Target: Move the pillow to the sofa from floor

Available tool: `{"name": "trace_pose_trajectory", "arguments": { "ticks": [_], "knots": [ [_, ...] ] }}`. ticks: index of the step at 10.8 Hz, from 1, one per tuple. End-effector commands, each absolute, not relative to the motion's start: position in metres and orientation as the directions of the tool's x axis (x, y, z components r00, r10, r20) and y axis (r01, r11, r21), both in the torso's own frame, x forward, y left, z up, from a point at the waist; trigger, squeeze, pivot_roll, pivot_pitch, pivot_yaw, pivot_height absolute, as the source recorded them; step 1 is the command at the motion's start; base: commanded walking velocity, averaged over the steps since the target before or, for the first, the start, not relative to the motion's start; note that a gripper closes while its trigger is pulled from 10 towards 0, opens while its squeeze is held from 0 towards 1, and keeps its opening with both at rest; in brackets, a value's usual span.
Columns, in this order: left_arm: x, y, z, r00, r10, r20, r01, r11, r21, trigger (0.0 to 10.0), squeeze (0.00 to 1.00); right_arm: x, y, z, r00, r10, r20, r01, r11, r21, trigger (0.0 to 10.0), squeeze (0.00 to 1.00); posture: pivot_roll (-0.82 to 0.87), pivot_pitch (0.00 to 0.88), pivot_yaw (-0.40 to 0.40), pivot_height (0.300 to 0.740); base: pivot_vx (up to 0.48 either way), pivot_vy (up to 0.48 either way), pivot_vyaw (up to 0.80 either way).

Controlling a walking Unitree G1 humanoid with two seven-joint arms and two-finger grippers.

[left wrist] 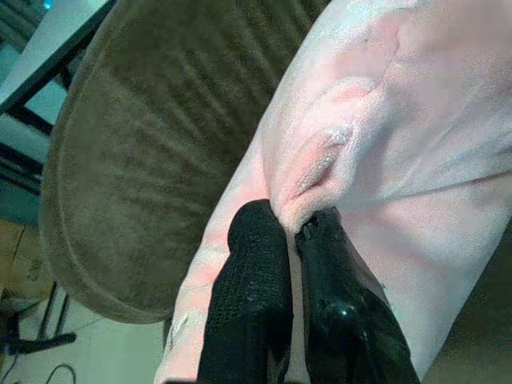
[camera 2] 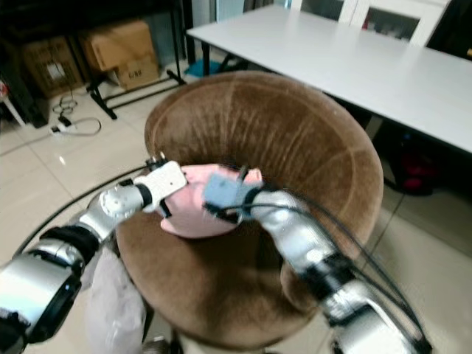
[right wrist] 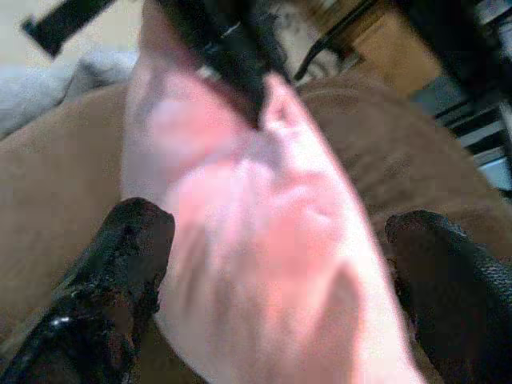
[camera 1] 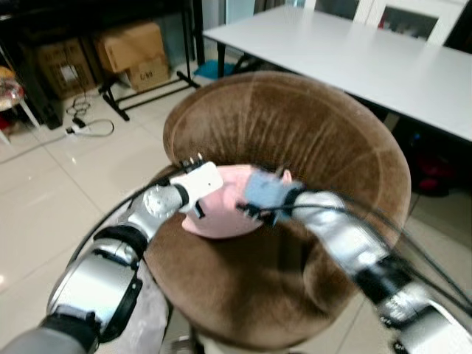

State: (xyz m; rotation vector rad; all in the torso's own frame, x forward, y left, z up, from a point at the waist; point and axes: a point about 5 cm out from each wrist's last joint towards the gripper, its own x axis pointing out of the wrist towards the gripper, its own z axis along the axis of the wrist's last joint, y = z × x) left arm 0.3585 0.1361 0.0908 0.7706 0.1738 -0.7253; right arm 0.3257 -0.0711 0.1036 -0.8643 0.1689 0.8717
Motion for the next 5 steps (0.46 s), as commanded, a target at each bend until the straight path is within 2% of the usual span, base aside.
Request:
{"name": "trace_pose_trajectory", "arguments": {
  "ticks": [1, 2, 3, 5],
  "knots": [
    [0.356, 0.133, 0.09, 0.734, -0.557, -0.388, 0.666, 0.48, 0.571, 0.0, 0.0, 0.333, -0.072, 0.097, 0.67, 0.551, -0.497, -0.722, 0.33, -0.608, 10.0, 0.0, -0.1, 0.0, 0.001, 0.74, 0.0, 0.0, 0.0],
    [0.355, 0.132, 0.091, 0.729, -0.572, -0.376, 0.669, 0.478, 0.569, 0.0, 0.0, 0.337, -0.076, 0.085, 0.687, 0.482, -0.544, -0.716, 0.322, -0.619, 10.0, 0.0, -0.1, 0.0, 0.001, 0.74, 0.0, 0.0, 0.0],
    [0.352, 0.131, 0.089, 0.711, -0.601, -0.364, 0.682, 0.467, 0.562, 0.0, 0.0, 0.343, -0.082, 0.076, 0.737, 0.397, -0.547, -0.672, 0.339, -0.659, 10.0, 0.0, -0.08, 0.0, -0.007, 0.74, 0.0, 0.0, 0.0],
    [0.342, 0.13, 0.079, 0.665, -0.637, -0.389, 0.725, 0.426, 0.541, 0.0, 0.0, 0.351, -0.072, 0.086, 0.786, 0.404, -0.468, -0.614, 0.43, -0.661, 10.0, 0.0, -0.07, 0.0, -0.013, 0.74, 0.0, 0.0, 0.0]
  ]
}}
